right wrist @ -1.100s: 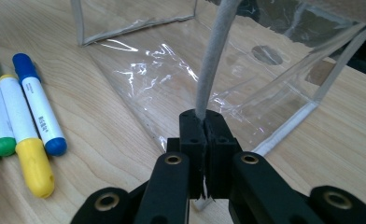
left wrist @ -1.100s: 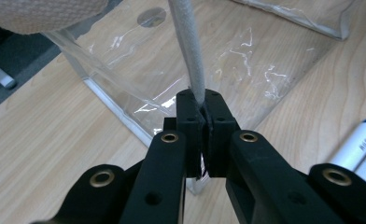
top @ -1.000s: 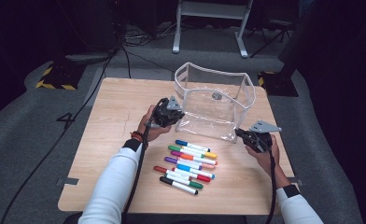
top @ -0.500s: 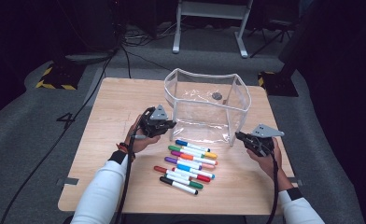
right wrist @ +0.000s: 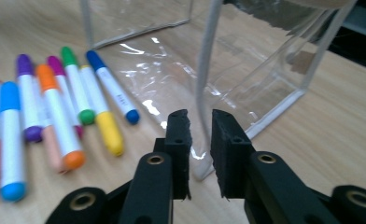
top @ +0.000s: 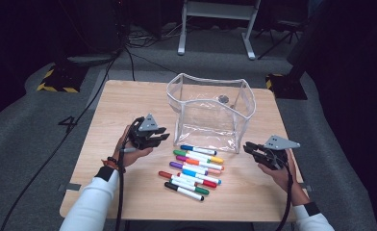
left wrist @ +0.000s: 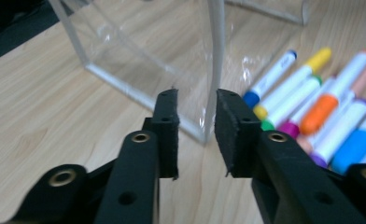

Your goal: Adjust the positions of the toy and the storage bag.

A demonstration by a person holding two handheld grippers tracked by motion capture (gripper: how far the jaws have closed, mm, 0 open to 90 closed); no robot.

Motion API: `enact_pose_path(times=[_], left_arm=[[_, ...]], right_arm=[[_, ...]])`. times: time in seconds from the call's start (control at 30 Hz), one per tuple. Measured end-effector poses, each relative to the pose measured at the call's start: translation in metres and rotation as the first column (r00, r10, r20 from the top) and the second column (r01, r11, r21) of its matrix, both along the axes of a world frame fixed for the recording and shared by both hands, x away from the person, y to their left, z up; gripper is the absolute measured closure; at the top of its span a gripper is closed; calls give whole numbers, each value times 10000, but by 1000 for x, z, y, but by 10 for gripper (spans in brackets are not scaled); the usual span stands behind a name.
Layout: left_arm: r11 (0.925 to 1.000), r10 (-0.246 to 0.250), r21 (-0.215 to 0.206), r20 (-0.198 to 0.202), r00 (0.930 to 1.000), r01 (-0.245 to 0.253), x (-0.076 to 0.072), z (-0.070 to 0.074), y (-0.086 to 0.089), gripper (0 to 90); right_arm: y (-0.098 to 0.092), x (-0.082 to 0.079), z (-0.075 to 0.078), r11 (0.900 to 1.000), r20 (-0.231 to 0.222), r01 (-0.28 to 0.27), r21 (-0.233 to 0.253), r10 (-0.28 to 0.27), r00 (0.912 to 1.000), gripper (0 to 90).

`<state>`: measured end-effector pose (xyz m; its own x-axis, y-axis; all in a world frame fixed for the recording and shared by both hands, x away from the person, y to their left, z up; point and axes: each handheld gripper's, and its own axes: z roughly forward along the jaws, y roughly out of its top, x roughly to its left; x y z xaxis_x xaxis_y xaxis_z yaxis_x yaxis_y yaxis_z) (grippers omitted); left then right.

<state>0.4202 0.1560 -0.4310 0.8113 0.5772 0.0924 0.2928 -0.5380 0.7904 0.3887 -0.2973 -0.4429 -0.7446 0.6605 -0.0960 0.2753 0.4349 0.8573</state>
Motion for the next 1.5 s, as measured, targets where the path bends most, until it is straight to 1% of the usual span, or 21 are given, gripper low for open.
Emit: enact_pose_path(times=[0.03,0.1,0.17,0.2,0.23,0.37,0.4,0.5,0.57,0.63,0.73,0.83,0.93,0.97,1.07,1.13,1.17,1.23,1.27,1.33,1.5], left_arm=[[9998,95,156,-97,9999,-93,-12,-5,7,634],[9997,90,214,-133,9999,-87,-16,-7,9,594],[9983,455,379,-285,9986,-444,-32,-16,16,477],[9983,455,379,-285,9986,-444,-32,-16,16,425],[9941,844,725,-473,9953,-809,-44,-23,17,296],[9966,575,634,-757,9955,-527,-61,-30,21,206],[9957,377,881,-875,9955,-299,-69,-34,20,172],[9919,105,1269,-1391,9902,73,-86,-44,19,169],[9907,87,1353,-1502,9886,118,-95,-52,18,164],[9906,-31,1340,-1732,9849,267,-101,-57,18,164],[9893,50,1439,-1879,9822,225,-108,-66,18,164],[9931,179,1173,-2039,9788,62,-110,-68,20,159],[9956,156,936,-1991,9799,32,-112,-70,22,152],[9979,174,652,-1774,9840,-59,-114,-74,24,148],[9979,251,640,-1773,9838,-139,-115,-74,23,148],[9977,294,649,-1763,9839,-182,-115,-74,23,148],[9976,332,659,-1754,9839,-219,-116,-74,23,148],[9974,370,668,-1745,9840,-256,-116,-74,23,146],[9972,500,644,-1753,9833,-393,-117,-74,21,146],[9965,604,671,-1762,9825,-492,-119,-73,18,146],[9973,396,673,-1737,9840,-283,-122,-74,12,146]], right_arm=[[-1,-5,-1,9990,-84,-454,-51,453,9989,707],[0,-7,-2,9984,-94,-537,-154,536,9985,705],[4,-12,-4,9956,-361,-932,-108,927,9950,692],[4,-12,-4,9956,-361,-932,-108,927,9950,692],[9,-15,-6,9901,-522,-1379,-259,1364,9893,696],[20,-19,-8,9790,-725,-1996,-401,1964,9778,686],[28,-19,-9,9713,-764,-2318,-530,2275,9708,676],[36,-20,-9,9654,-818,-2545,-565,2496,9649,663],[52,-18,-8,9529,-816,-2938,-759,2877,9542,647],[56,-17,-8,9499,-838,-3024,-789,2960,9515,645],[73,-13,-10,9352,-976,-3414,-941,3326,9380,623],[88,-9,-12,9226,-1070,-3677,-1163,3564,9282,608],[96,-6,-12,9168,-1179,-3822,-1159,3694,9218,595],[107,-3,-13,9059,-1237,-4052,-1232,3911,9120,582],[115,0,-15,8992,-1336,-4180,-1292,4019,9059,577],[124,4,-17,8918,-1437,-4361,-1207,4189,8966,579],[133,6,-18,8822,-1597,-4537,-1263,4333,8870,587],[136,7,-19,8780,-1645,-4599,-1326,4381,8838,594],[145,10,-21,8658,-1832,-4780,-1478,4510,8735,612],[150,12,-23,8610,-1850,-4791,-1709,4496,8739,603],[156,17,-28,8639,-2009,-4643,-1952,4281,8811,605]])
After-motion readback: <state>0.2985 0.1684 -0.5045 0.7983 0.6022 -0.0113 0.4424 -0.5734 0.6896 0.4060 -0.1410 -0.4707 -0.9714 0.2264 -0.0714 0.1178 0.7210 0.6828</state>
